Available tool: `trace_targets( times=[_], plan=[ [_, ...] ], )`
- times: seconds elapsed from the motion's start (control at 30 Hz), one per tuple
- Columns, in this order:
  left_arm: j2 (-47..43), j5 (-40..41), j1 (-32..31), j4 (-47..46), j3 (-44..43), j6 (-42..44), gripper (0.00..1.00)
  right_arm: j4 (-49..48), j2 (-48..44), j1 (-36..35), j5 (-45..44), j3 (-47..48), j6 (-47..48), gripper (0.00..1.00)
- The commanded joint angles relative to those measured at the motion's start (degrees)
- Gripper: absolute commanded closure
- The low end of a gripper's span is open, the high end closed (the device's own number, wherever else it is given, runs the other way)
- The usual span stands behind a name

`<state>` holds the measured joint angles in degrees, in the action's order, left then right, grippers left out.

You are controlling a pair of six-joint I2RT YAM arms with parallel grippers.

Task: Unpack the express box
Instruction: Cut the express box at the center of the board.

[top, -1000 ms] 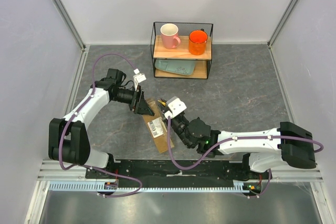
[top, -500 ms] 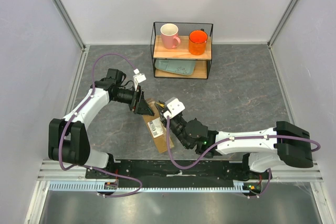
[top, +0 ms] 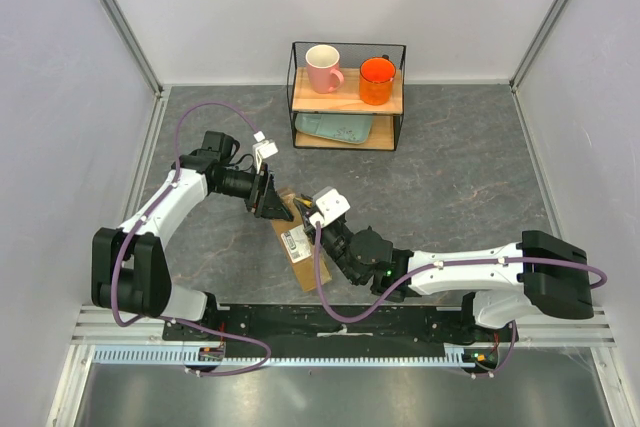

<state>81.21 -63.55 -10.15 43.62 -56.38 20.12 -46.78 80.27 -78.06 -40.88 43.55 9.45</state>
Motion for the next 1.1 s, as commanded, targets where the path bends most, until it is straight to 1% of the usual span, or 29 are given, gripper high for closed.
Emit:
trace_targets(
  times=[0.0, 0.5, 1.07],
  plan=[
    [-1.49, 2.82, -0.22, -1.52, 0.31, 2.29, 0.75, -2.08, -0.99, -0.25, -1.04, -0.48, 0.83, 1.00],
    [-1.32, 2.55, -0.13, -1.52, -0.13, 1.94, 0.76, -0.24, -4.33, -0.25, -0.16, -0.31, 1.01, 1.00],
    [-2.19, 1.32, -0.13, -1.08, -0.22, 2.12, 0.76, -0.94, -1.26, 0.02, -0.34, 0.48, 0.83, 1.00]
  ],
)
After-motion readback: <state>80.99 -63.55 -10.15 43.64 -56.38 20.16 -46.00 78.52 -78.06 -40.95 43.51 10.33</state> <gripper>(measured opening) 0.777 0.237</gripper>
